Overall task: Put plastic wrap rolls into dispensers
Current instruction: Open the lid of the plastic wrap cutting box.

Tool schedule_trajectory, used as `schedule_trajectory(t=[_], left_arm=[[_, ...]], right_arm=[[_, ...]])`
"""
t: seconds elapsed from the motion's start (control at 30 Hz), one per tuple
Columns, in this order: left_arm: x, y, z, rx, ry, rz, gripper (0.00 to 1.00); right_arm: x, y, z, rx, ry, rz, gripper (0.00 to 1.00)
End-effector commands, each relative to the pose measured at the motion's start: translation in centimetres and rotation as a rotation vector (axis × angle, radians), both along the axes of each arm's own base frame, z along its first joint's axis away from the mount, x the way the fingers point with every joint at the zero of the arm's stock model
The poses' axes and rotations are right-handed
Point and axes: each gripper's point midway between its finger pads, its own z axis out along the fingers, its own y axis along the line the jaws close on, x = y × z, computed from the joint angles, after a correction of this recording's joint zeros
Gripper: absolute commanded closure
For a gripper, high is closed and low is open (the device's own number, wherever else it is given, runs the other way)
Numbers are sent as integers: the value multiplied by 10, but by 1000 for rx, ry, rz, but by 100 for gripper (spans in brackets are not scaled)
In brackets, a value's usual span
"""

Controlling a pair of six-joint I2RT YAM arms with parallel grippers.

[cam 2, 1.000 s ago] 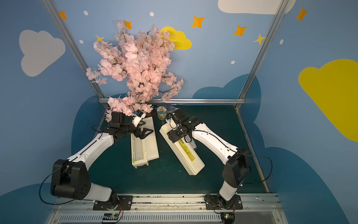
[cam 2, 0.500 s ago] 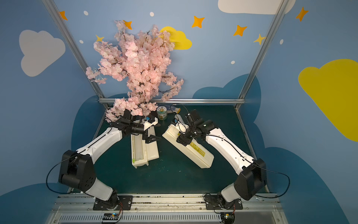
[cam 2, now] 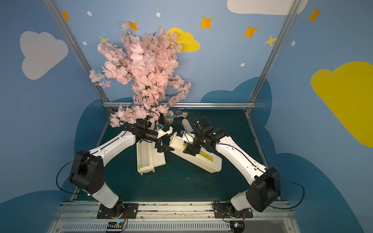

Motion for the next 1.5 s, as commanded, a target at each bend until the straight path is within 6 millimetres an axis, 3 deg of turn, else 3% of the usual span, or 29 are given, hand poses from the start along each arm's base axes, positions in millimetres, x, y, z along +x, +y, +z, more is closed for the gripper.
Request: schedule_trajectory(t=[0.0, 0.1, 0.2, 0.5, 0.8, 0.97, 1.27, 1.37, 1.47], left_arm=[[-12, -10, -3, -22, 31, -56, 1], [-17, -15, -7, -22, 54, -72, 4], [-19, -16, -9, -32, 74, -72, 15], [-15, -21, 11, -104, 84, -60, 50], [-7, -27, 18, -117, 255, -8, 63], [-6, -28, 16, -115, 311, 28, 65], [-13, -36, 22, -100, 303, 29, 65], [-12, -37, 25, -102, 301, 27, 65], [-13, -39, 32, -111, 296, 19, 66]], right_arm=[[-4, 5, 17, 56, -60, 65, 30], [-2, 5, 19, 73, -55, 64, 29], [-3, 5, 21, 91, -52, 62, 28], [9, 0, 26, 134, -83, -39, 9], [12, -2, 36, 336, -212, -154, 6], [22, -11, 40, 323, -311, -240, 5], [36, -1, 31, 202, -461, -308, 7], [42, -2, 27, 174, -480, -355, 15], [43, -4, 22, 156, -461, -376, 30]])
